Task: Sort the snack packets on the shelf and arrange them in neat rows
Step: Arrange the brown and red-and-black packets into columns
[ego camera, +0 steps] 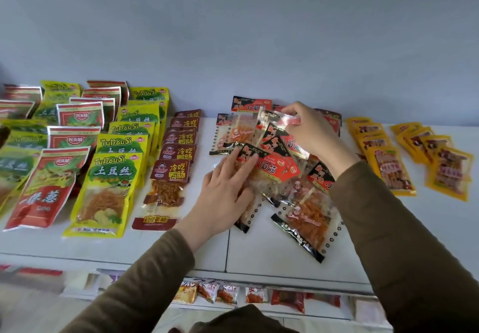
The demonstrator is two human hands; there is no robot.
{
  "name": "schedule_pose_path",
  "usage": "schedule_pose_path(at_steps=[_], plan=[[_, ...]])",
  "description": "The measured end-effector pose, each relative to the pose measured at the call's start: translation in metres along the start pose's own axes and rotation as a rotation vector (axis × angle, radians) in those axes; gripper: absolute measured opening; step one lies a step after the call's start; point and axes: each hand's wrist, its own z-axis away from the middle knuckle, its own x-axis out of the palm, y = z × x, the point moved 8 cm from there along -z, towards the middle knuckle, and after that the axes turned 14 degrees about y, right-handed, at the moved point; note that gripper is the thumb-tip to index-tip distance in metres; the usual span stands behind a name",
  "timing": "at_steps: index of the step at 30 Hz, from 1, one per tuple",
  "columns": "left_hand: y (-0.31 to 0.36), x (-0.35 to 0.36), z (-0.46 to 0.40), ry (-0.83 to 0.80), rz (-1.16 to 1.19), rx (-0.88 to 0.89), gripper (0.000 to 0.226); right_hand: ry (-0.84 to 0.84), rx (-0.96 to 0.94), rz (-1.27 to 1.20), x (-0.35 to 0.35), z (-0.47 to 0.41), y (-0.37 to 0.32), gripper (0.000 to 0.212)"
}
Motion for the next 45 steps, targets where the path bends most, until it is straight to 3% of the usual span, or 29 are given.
schedule_pose_path(at_steps=[3, 6, 9, 11, 15, 20, 24, 27, 30, 33, 37, 41, 45], plan=[[-0.012, -0.005, -0.008, 0.021, 0.003, -0.104, 0.092, -0.072, 0.071, -0.128, 0.004, 0.004, 0.0, 0.035], [-0.025, -0.011, -0.015, 0.086, -0.074, -0.161, 0.111, -0.103, 0.145, -0.414, 0.012, 0.012, -0.005, 0.031], [-0.039, -0.013, -0.016, 0.119, 0.056, -0.266, 0.125, -0.105, 0.225, -0.684, 0.017, 0.018, -0.013, 0.029], [-0.046, -0.012, -0.014, 0.138, 0.2, -0.344, 0.123, -0.134, 0.344, -0.797, 0.024, 0.021, -0.009, 0.026], [-0.048, -0.014, -0.009, 0.224, 0.23, -0.396, 0.111, -0.318, 0.575, -1.041, 0.039, 0.037, -0.004, 0.065], [-0.04, -0.015, -0.008, 0.314, 0.309, -0.402, 0.109, -0.136, 0.476, -0.992, 0.047, 0.048, -0.013, 0.076], [-0.04, -0.019, -0.006, 0.373, 0.331, -0.424, 0.103, -0.032, 0.313, -0.788, 0.051, 0.05, -0.029, 0.06], [-0.045, -0.023, 0.0, 0.352, 0.313, -0.417, 0.106, -0.048, 0.378, -0.783, 0.06, 0.047, -0.03, 0.053], [-0.037, -0.03, 0.006, 0.326, 0.211, -0.295, 0.103, -0.09, 0.363, -0.725, 0.069, 0.042, -0.038, 0.038], [-0.028, -0.035, 0.008, 0.298, 0.041, -0.204, 0.094, -0.119, 0.31, -0.68, 0.075, 0.041, -0.056, 0.043], [-0.035, -0.029, 0.009, 0.179, -0.099, -0.226, 0.081, 0.064, 0.294, -0.708, 0.058, 0.028, -0.049, 0.065], [-0.036, -0.026, 0.006, 0.145, -0.069, -0.199, 0.076, -0.047, 0.521, -0.816, 0.065, 0.024, -0.03, 0.059], [-0.036, -0.029, 0.001, 0.119, -0.056, -0.202, 0.076, -0.123, 0.455, -0.742, 0.082, 0.026, -0.042, 0.056]])
